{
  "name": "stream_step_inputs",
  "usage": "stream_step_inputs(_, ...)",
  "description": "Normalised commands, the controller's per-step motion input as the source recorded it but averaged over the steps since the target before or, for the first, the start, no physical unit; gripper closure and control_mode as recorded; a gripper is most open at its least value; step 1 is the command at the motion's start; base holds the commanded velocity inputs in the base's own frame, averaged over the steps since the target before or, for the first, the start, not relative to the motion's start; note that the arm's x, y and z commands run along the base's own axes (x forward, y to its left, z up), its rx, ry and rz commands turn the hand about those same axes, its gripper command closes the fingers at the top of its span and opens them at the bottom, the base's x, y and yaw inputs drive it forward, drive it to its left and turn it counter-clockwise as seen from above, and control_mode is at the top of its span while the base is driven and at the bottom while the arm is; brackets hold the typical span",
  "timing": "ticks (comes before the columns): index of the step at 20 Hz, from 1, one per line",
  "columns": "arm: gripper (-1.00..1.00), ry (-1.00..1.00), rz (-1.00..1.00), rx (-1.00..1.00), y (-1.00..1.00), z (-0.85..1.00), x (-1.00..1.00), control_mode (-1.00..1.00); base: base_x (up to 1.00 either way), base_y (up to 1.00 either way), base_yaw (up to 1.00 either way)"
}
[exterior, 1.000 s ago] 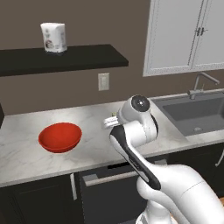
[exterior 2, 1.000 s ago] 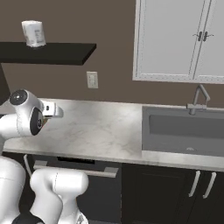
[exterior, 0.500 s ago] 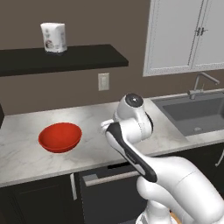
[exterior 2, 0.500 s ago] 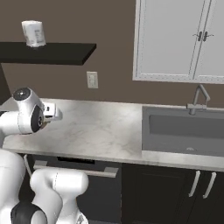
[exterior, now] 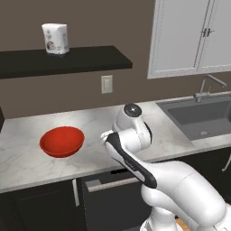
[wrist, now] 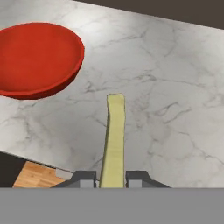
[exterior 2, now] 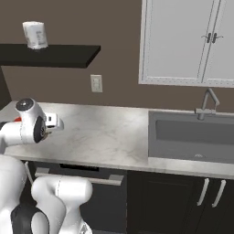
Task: Pick the egg and butter from the fridge and place them by the bowl for mixing.
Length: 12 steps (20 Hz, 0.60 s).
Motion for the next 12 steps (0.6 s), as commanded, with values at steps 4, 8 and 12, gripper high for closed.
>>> stream_step_inputs(4,1.00,0.00,0.03,-0.03,0.00,-0.09,0.20,-1.00,0.00,0.00,0.00)
stream_step_inputs(8,1.00,0.00,0.01,-0.06,0.00,-0.10,0.37,-1.00,0.00,0.00,0.00)
stream_step_inputs(12,1.00,0.00,0.02,-0.01,0.03,-0.14,0.52,-1.00,0.00,0.00,0.00)
